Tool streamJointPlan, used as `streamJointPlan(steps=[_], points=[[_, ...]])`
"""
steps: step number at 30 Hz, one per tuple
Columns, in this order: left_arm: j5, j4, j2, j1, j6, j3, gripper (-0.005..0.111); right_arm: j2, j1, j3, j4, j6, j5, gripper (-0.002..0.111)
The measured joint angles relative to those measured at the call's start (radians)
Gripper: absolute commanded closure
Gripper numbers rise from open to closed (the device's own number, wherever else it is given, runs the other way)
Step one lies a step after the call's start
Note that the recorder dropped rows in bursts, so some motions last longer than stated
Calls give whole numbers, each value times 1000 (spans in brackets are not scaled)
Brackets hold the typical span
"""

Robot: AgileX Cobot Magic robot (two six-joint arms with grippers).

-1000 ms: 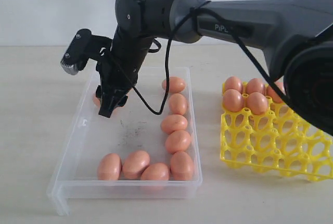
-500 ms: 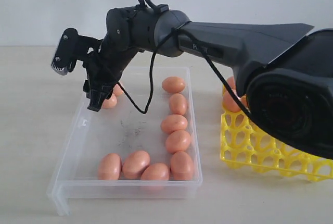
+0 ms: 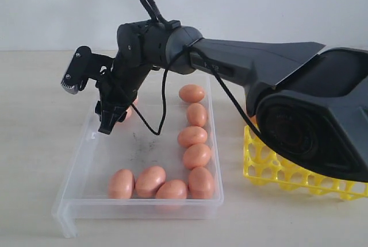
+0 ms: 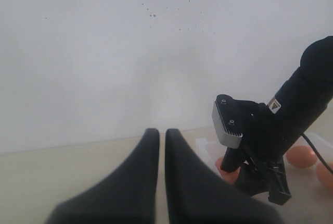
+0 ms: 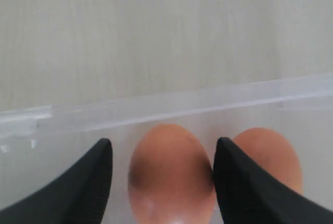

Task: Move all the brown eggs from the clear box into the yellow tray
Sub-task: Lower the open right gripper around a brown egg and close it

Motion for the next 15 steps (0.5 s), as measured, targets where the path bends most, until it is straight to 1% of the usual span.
streamJointPlan(steps=[7,8,10,11,13,15], points=[[0,0,0,0,0,0,103,30,-27,0,-19,75,15,58],[0,0,0,0,0,0,103,30,-29,0,-24,82,21,60],[0,0,0,0,0,0,103,30,-33,0,-34,103,27,67],[0,0,0,0,0,0,103,30,-33,0,-37,105,30,73],[0,0,0,0,0,0,103,30,-35,-1,-38,110,30,88],[0,0,0,0,0,0,103,30,-35,-1,-35,110,24,107]])
